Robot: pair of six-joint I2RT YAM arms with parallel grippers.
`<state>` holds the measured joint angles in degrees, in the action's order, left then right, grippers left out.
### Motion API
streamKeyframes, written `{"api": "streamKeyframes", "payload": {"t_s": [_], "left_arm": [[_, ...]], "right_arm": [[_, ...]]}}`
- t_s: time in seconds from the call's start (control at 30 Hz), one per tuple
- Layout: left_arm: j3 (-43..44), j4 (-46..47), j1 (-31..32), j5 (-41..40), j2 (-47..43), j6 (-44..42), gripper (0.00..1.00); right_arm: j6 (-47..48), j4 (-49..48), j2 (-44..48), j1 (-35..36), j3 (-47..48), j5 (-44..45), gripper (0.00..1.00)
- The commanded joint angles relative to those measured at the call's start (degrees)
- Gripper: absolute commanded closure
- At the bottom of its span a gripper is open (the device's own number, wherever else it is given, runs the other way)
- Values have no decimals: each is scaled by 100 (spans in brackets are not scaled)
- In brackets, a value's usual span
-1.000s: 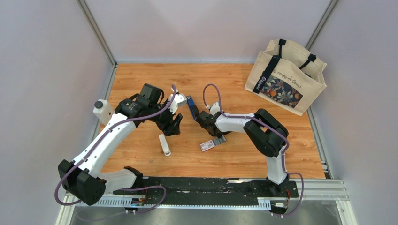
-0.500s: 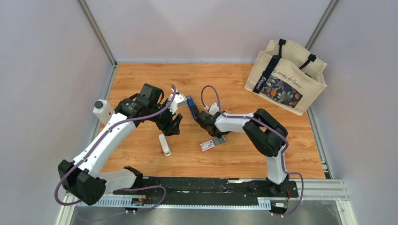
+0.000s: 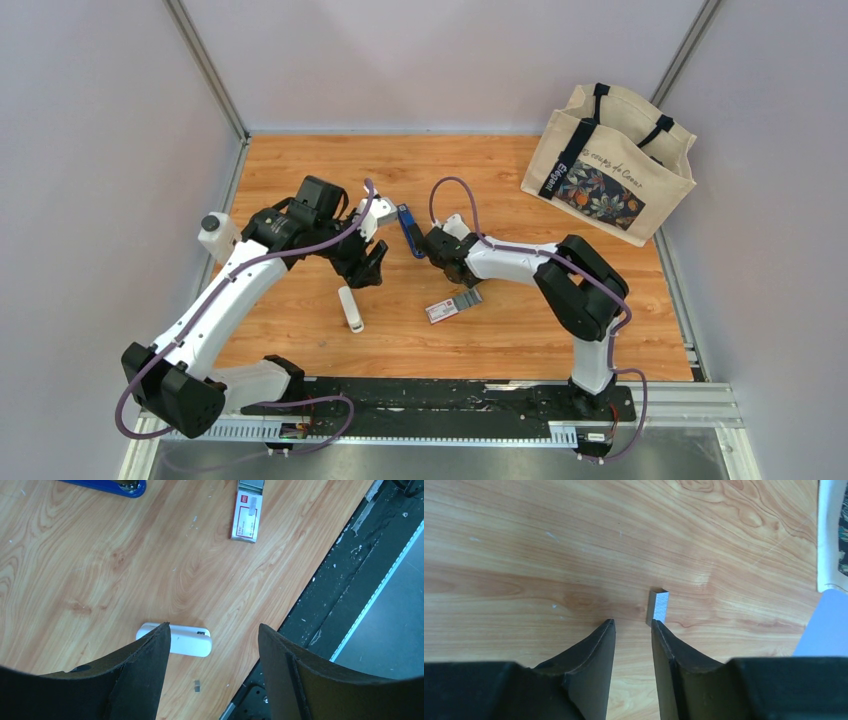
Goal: Unload the staples from the stapler
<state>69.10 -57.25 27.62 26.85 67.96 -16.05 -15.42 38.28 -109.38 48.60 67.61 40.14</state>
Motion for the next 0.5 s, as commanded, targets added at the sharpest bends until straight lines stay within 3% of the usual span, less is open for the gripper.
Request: {"api": "streamKeyframes", "payload": {"t_s": [0.0, 0.47], "left_arm": [[236, -40, 7, 39, -125, -144, 27], [227, -49, 7, 57, -90, -144, 27]], "right_arm": [[-198, -392, 83, 44, -108, -947, 60], [-532, -910, 875, -799, -661, -1615, 58]]}}
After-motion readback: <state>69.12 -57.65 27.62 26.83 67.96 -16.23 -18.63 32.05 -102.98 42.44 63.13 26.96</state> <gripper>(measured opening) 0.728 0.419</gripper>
